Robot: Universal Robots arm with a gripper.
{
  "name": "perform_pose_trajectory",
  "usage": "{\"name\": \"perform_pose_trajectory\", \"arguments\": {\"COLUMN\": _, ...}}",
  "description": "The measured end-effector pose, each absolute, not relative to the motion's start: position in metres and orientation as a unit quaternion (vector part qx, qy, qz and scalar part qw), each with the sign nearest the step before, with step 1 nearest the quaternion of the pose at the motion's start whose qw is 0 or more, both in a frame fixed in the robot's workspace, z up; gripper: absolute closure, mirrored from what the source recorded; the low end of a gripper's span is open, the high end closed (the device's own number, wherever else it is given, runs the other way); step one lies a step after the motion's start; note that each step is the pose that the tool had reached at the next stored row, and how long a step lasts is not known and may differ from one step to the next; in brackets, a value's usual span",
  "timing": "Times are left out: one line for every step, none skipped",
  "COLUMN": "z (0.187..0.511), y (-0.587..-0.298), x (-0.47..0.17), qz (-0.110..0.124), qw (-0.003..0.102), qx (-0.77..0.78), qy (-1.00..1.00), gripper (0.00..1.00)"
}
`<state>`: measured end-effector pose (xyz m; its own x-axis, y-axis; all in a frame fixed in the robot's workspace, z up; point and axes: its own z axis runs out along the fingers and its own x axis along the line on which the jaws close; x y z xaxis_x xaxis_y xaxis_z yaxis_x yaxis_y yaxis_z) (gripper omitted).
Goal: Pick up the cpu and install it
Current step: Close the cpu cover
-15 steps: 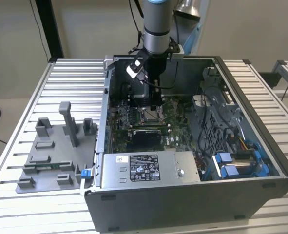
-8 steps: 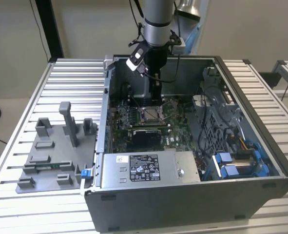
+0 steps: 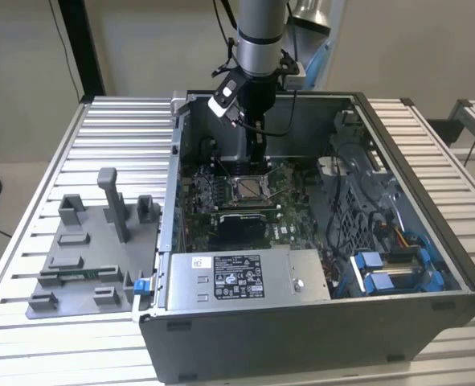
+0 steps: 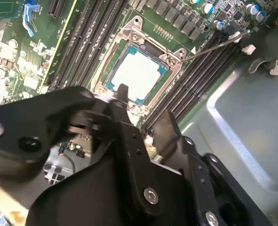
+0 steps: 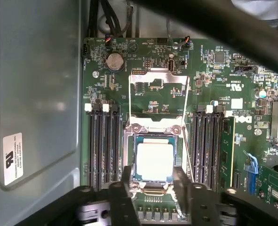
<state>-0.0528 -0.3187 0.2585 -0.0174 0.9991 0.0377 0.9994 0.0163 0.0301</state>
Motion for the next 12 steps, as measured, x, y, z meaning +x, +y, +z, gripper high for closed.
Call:
{"name": "perform_pose_trajectory", "arguments": {"z": 0.2585, "y": -0.3187, "x": -0.0528, "qz": -0.024, "qw": 0.003, "qx": -0.701, "qy": -0.713, "gripper": 1.00}}
{"name": "perform_pose_trajectory", "arguments": {"z": 0.2585, "y": -0.3187, "x": -0.0528, "qz": -0.024, "qw": 0.003, "qx": -0.701, "qy": -0.713, "gripper": 1.00}}
{"name": "perform_pose_trajectory", "arguments": {"z": 0.2585, "y": -0.3187, "x": -0.0528, "qz": -0.024, "qw": 0.003, "qx": -0.701, "qy": -0.713, "gripper": 1.00}}
{"name": "perform_pose_trajectory", "arguments": {"z": 0.2585, "y": -0.3187, "x": -0.0528, "qz": -0.024, "qw": 0.003, "qx": -0.701, "qy": -0.713, "gripper": 1.00}}
{"name": "perform_pose_trajectory", "arguments": {"z": 0.2584, "y": -0.3187, "x": -0.0528, "qz": -0.024, "qw": 0.003, "qx": -0.701, "qy": -0.713, "gripper": 1.00}}
{"name": "perform_pose_trajectory", "arguments": {"z": 0.2584, "y": -0.3187, "x": -0.0528, "qz": -0.024, "qw": 0.003, "qx": -0.701, "qy": -0.713, "gripper": 1.00}}
{"name": "perform_pose_trajectory", "arguments": {"z": 0.2584, "y": -0.3187, "x": -0.0528, "qz": -0.024, "qw": 0.003, "qx": -0.701, "qy": -0.713, "gripper": 1.00}}
{"name": "perform_pose_trajectory", "arguments": {"z": 0.2585, "y": -0.3187, "x": -0.0528, "qz": -0.024, "qw": 0.003, "qx": -0.701, "qy": -0.713, "gripper": 1.00}}
{"name": "perform_pose_trajectory", "arguments": {"z": 0.2584, "y": -0.3187, "x": -0.0528, "qz": -0.024, "qw": 0.003, "qx": -0.701, "qy": -0.713, "gripper": 1.00}}
{"name": "perform_pose_trajectory", "arguments": {"z": 0.2584, "y": -0.3187, "x": -0.0528, "qz": -0.024, "qw": 0.003, "qx": -0.701, "qy": -0.713, "gripper": 1.00}}
{"name": "perform_pose_trajectory", "arguments": {"z": 0.2584, "y": -0.3187, "x": -0.0528, "qz": -0.024, "qw": 0.003, "qx": -0.701, "qy": -0.713, "gripper": 1.00}}
{"name": "perform_pose_trajectory", "arguments": {"z": 0.2585, "y": -0.3187, "x": -0.0528, "qz": -0.024, "qw": 0.003, "qx": -0.701, "qy": -0.713, "gripper": 1.00}}
